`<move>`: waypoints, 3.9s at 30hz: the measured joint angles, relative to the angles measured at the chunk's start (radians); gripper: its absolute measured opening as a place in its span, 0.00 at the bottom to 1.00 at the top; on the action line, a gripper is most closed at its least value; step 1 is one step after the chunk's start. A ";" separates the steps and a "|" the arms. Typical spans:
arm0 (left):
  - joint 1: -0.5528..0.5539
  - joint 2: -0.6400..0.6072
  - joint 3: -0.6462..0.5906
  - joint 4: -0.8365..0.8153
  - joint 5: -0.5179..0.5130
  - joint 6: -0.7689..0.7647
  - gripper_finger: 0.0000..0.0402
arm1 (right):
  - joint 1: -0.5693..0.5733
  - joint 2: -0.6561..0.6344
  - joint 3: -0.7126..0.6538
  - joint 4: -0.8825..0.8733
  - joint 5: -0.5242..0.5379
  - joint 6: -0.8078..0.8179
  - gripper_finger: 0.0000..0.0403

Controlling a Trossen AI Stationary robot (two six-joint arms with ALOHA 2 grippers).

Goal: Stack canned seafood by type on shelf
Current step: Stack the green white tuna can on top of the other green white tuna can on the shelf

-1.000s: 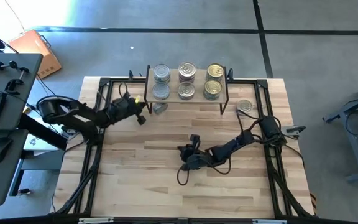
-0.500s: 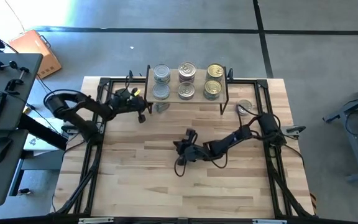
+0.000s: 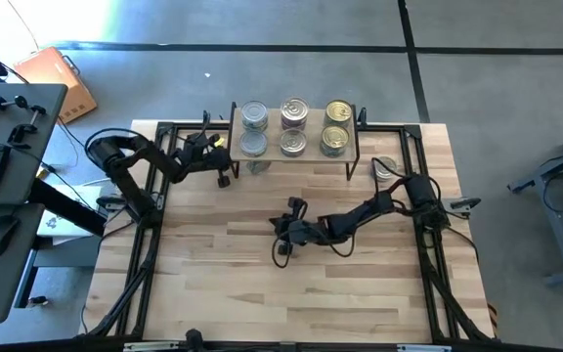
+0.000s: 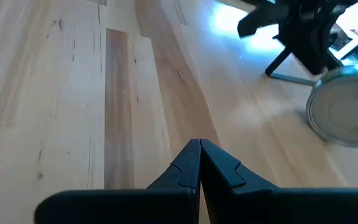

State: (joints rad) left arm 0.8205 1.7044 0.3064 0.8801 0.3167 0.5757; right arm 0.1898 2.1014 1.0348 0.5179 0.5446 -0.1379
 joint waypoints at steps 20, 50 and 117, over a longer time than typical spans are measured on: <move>0.005 0.037 0.034 0.003 0.069 0.058 0.00 | -0.260 -0.001 0.000 -0.027 -0.166 0.063 0.69; -0.026 0.037 0.049 -0.042 0.202 0.210 0.00 | -0.414 0.109 0.112 0.181 -0.341 -0.086 0.80; -0.067 0.034 0.109 -0.131 0.316 0.195 0.00 | -0.261 0.106 0.131 -0.012 -0.489 -0.102 0.80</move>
State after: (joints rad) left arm 0.7532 1.7386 0.4155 0.7488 0.6325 0.7705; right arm -0.0708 2.2074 1.1660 0.5061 0.0559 -0.2404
